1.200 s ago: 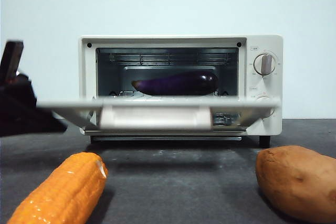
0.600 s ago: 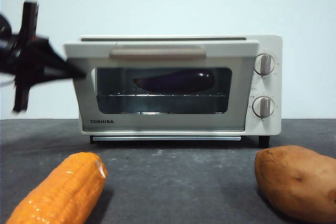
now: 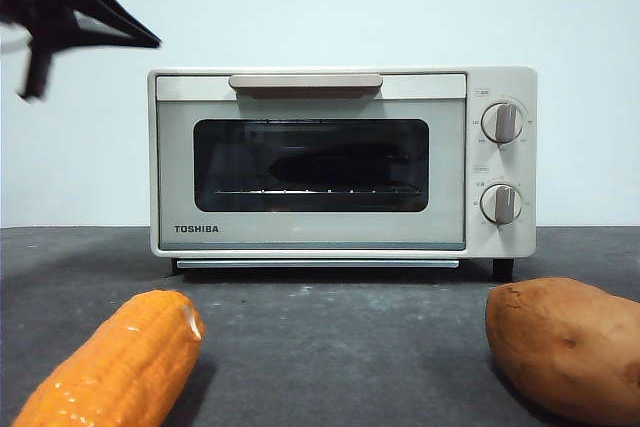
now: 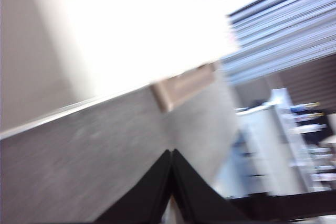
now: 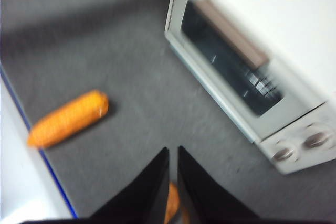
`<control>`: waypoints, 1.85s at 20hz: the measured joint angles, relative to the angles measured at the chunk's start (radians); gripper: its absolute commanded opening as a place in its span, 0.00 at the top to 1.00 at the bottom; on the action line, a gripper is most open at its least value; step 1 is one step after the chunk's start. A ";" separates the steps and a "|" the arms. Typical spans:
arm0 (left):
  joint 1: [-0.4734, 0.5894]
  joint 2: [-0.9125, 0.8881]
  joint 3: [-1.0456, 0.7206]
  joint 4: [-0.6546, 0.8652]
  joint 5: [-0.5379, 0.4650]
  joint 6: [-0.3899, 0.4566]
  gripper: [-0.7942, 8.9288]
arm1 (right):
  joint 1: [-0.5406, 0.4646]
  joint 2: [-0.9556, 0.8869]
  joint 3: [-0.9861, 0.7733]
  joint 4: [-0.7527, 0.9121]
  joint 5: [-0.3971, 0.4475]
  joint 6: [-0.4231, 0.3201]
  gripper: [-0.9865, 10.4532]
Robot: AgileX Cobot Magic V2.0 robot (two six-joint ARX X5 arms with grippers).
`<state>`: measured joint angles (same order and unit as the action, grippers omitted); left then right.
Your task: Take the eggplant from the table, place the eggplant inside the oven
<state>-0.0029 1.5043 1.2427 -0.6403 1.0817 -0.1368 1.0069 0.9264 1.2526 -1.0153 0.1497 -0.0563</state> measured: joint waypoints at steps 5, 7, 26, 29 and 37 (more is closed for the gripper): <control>-0.071 -0.195 -0.002 -0.163 -0.315 0.149 0.91 | -0.034 0.069 -0.126 0.040 0.007 -0.023 0.90; -0.098 -0.266 -0.021 -0.147 -0.402 0.174 0.91 | -0.070 0.082 -0.176 0.056 0.009 -0.025 0.90; -0.270 -0.771 -0.825 0.488 -0.900 -0.070 0.91 | -0.579 -0.144 -0.762 0.827 0.010 0.116 0.90; -0.270 -0.771 -0.825 0.495 -0.900 -0.081 0.91 | -0.579 -0.144 -0.762 0.850 0.010 0.117 0.90; -0.269 -0.794 -0.825 0.462 -0.903 -0.087 0.91 | -0.579 -0.144 -0.762 0.851 0.010 0.117 0.90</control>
<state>-0.2722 0.7101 0.4175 -0.1780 0.1783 -0.2237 0.4282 0.7822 0.4908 -0.1642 0.1593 0.0605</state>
